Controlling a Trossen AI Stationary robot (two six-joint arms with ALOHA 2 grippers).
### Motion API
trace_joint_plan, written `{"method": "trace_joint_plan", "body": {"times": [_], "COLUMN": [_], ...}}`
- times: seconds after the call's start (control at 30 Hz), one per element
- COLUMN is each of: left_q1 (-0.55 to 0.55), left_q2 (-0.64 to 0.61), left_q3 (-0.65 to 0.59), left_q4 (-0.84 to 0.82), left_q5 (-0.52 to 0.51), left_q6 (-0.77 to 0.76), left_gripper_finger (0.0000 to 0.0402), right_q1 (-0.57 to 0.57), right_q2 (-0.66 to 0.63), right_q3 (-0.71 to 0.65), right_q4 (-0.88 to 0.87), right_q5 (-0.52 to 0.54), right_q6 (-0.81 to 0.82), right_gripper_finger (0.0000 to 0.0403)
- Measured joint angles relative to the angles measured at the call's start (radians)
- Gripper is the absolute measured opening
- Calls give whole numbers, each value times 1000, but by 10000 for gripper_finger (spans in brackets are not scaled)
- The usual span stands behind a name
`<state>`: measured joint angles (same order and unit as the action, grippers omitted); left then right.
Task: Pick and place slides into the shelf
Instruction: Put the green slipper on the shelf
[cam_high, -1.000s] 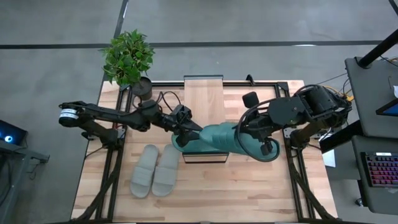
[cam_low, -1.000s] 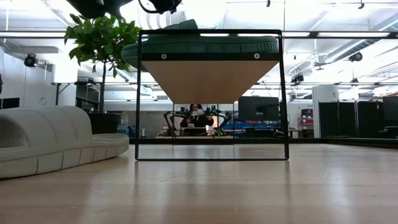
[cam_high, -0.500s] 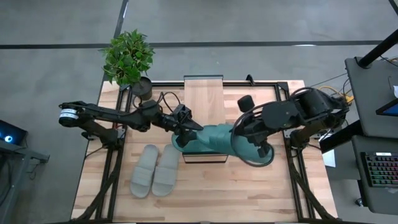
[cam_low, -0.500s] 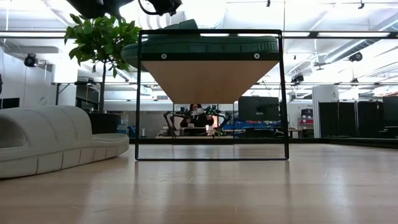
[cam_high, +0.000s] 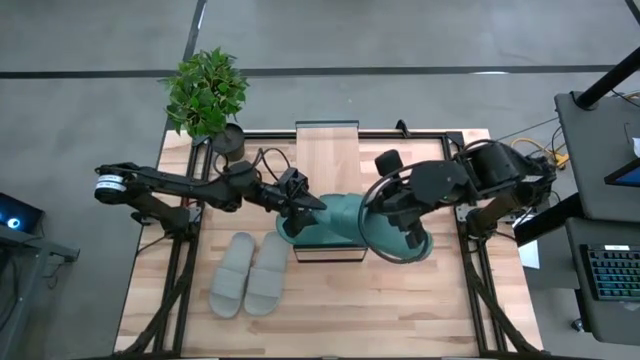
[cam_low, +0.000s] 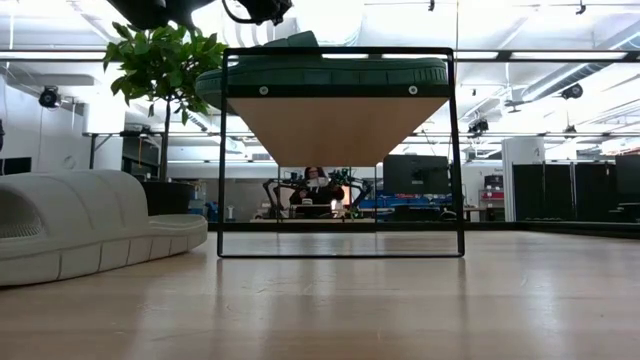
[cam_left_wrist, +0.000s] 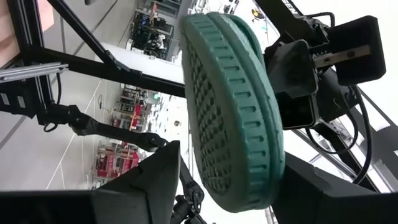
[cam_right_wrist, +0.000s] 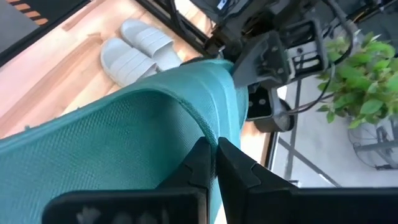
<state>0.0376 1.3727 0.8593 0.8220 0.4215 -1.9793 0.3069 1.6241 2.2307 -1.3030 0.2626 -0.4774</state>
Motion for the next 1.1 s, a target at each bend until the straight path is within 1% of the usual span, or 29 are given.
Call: {"method": "trace_joint_plan", "body": {"times": [0.2,0.3,0.4,0.57,0.6,0.73,0.87,0.97,1.03,1.1], "left_q1": [0,0,-1,2,2,9,13,20,31,48], "left_q2": [-1,-1,-1,-1,-1,-1,-1,-1,-1,-1], "left_q3": [0,0,0,0,0,0,0,0,0,1], "left_q4": [-50,-54,-53,-52,-52,-46,-46,-46,-43,-36], "left_q5": [0,1,-1,-13,-18,-24,-53,-89,-99,-105], "left_q6": [3,4,17,114,128,166,213,236,253,281], "left_gripper_finger": [195,178,138,35,23,22,21,21,21,21], "right_q1": [0,0,0,0,0,0,0,0,0,0], "right_q2": [3,4,4,7,7,7,7,6,0,-13], "right_q3": [8,8,8,17,18,19,19,19,19,19], "right_q4": [16,21,29,39,40,50,55,57,54,54], "right_q5": [0,0,0,-1,-1,-1,4,67,121,150], "right_q6": [-17,-15,-14,-17,-17,-16,-15,13,51,94], "right_gripper_finger": [8,8,8,8,8,8,9,15,21,28]}}
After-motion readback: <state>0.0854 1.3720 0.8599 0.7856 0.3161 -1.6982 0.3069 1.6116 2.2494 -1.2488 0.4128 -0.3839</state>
